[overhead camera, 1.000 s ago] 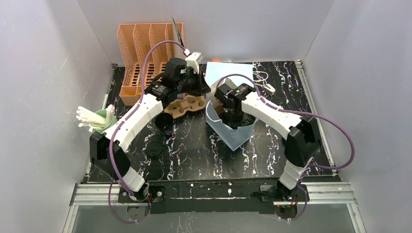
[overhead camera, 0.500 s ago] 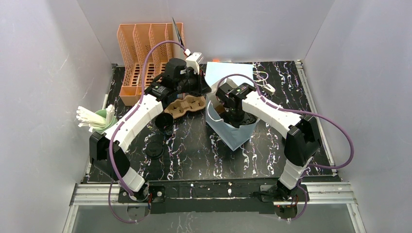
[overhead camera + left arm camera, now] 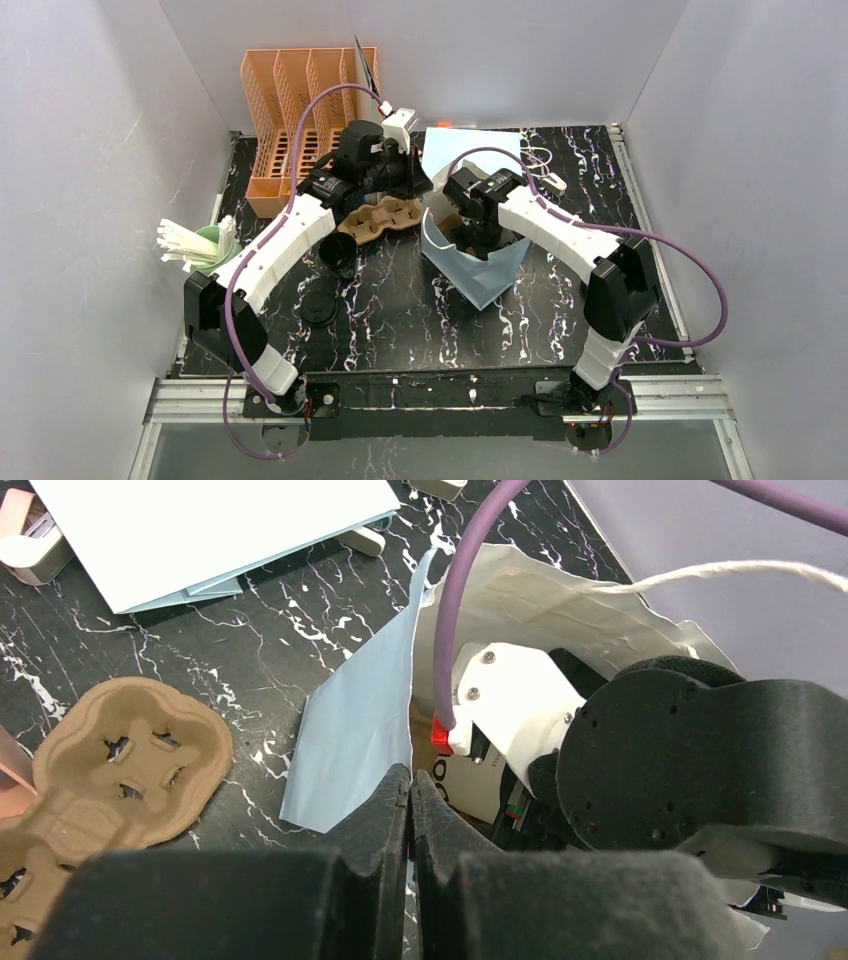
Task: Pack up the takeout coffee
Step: Place the coffee cup on the cup tray.
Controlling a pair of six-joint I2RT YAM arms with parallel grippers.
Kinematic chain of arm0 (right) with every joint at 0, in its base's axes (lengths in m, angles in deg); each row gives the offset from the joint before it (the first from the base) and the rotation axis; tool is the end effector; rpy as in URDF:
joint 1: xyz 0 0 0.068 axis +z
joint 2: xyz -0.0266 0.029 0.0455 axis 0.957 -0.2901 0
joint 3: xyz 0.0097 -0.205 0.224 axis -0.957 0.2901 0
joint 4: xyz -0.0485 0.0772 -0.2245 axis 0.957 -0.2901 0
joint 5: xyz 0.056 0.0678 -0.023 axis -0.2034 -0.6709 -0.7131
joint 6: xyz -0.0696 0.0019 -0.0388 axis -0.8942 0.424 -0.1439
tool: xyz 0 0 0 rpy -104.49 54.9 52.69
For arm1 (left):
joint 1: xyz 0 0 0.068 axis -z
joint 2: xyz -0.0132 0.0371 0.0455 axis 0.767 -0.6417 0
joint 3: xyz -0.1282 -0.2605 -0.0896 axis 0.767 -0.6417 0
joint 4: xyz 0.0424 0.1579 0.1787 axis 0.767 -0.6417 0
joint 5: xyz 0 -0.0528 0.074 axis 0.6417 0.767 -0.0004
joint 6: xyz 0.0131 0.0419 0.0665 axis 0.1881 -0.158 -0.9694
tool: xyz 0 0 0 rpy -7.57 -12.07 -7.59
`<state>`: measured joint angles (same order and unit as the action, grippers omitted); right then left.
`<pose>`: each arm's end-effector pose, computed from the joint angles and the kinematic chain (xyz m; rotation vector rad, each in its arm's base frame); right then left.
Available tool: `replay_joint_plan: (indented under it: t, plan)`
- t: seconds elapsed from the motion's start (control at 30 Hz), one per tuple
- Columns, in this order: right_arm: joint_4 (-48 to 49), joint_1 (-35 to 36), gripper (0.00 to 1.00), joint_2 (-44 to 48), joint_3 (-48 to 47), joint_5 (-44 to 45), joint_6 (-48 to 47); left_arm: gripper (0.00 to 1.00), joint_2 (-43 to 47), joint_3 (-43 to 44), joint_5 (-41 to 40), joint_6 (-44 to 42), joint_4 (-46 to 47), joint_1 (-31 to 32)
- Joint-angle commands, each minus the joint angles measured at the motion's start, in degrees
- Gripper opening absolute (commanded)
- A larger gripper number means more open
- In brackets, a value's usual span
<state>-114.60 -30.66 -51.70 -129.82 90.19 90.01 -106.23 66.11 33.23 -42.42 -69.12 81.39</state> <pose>0.2531 0.2123 0.2770 -0.7423 2.8053 -0.1678 0.3066 -0.2126 0.4046 0.4940 1.9235 -0.8646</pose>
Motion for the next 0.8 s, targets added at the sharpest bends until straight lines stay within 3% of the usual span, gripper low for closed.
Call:
replay_joint_plan:
  t: [0.0,0.57,0.77]
  plan:
    - [3.42,-0.1,0.98,1.51,-2.43,-1.24,2.6,0.01,2.42,0.54,-0.15,-1.38,-1.08,-0.28]
    - [5.29,-0.12,0.98,13.69,-9.09,-4.96,-0.5,0.01,2.06,0.98,-0.38,-2.46,-1.97,-0.21]
    - [7.66,-0.12,0.95,14.96,-20.16,-9.51,-2.48,0.0,2.65,1.2,-0.41,-3.23,-2.42,-0.11]
